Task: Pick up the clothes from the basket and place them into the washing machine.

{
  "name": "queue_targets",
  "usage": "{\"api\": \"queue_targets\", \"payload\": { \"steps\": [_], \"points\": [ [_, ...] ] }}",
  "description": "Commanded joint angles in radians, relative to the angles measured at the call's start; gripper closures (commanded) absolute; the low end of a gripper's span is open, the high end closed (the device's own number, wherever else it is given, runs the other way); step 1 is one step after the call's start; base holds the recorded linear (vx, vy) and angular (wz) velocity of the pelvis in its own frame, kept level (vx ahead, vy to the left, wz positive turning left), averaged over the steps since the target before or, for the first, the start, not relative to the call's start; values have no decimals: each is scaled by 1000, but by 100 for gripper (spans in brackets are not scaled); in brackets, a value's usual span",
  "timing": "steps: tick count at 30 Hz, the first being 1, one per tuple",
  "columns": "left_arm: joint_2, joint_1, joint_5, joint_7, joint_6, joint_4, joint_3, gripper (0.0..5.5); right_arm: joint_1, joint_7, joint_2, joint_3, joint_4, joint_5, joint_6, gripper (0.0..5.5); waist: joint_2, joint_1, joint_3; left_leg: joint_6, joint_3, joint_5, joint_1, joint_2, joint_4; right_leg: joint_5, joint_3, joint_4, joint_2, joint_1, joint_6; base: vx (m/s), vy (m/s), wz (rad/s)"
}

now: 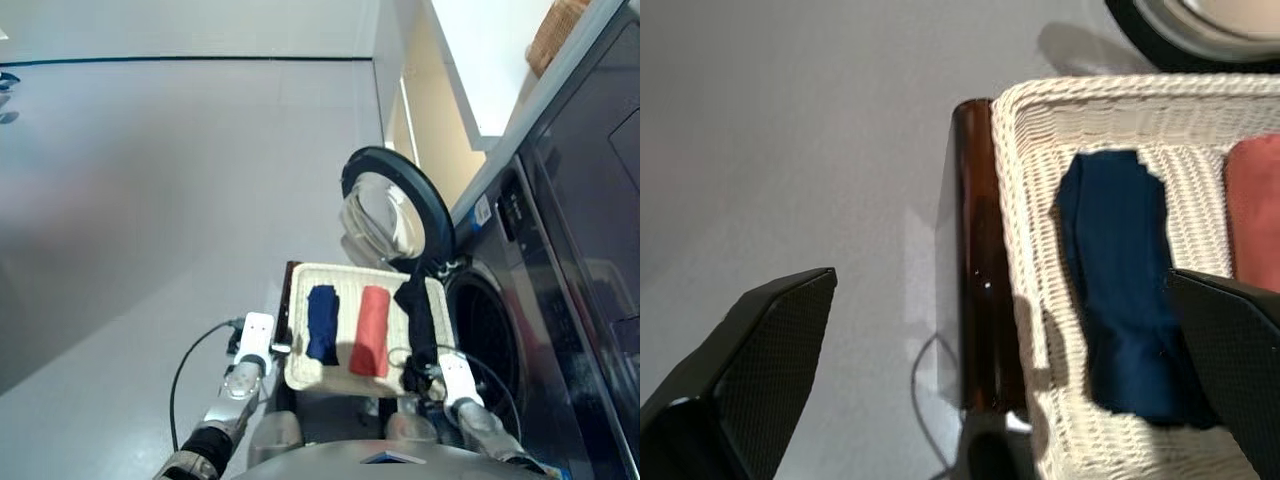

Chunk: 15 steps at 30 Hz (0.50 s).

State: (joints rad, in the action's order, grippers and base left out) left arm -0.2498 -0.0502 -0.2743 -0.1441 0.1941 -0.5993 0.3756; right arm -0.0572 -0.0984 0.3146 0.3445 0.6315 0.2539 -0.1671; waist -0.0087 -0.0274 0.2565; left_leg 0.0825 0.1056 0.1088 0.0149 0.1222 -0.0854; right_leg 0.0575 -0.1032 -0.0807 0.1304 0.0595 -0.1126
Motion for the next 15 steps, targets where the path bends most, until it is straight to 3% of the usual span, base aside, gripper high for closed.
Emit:
{"api": "queue_targets", "payload": {
  "steps": [1, 5, 8, 12, 15],
  "points": [
    [-8, -196, -5, -56, 67, 78, 89, 0, 156, -78, 43, -46, -165, 51, -91, 0, 26, 14, 127, 2, 55, -95, 43, 12, 151, -112, 22, 218, 30, -146, -21, -118, -27, -2],
    [-15, -241, 24, -95, 73, 138, 127, 0, 201, -142, 47, -37, -329, 3, -125, 0, 21, 18, 154, -2, 34, -106, 107, 16, 195, -123, 29, 289, 25, -222, -23, -20, -7, 6],
    [-2, -303, 48, -149, 80, 124, 157, 0, 273, -194, 38, -8, -444, -36, -147, 0, 14, 12, 185, -5, 31, -105, 162, 21, 216, -129, 44, 353, 25, -300, -30, -80, 2, 43],
    [15, -361, 82, -204, 78, 120, 177, 0, 335, -232, 34, 21, -567, -62, -165, 0, 1, 9, 226, -6, 24, -117, 233, 23, 262, -135, 59, 396, 22, -368, -28, -84, -2, 5],
    [26, -426, 116, -254, 80, 140, 210, 0, 406, -267, 24, 68, -670, -104, -177, 0, -12, 3, 263, -7, 6, -135, 345, 24, 346, -148, 65, 472, 18, -471, -19, -102, -31, 17]
  ]
}}
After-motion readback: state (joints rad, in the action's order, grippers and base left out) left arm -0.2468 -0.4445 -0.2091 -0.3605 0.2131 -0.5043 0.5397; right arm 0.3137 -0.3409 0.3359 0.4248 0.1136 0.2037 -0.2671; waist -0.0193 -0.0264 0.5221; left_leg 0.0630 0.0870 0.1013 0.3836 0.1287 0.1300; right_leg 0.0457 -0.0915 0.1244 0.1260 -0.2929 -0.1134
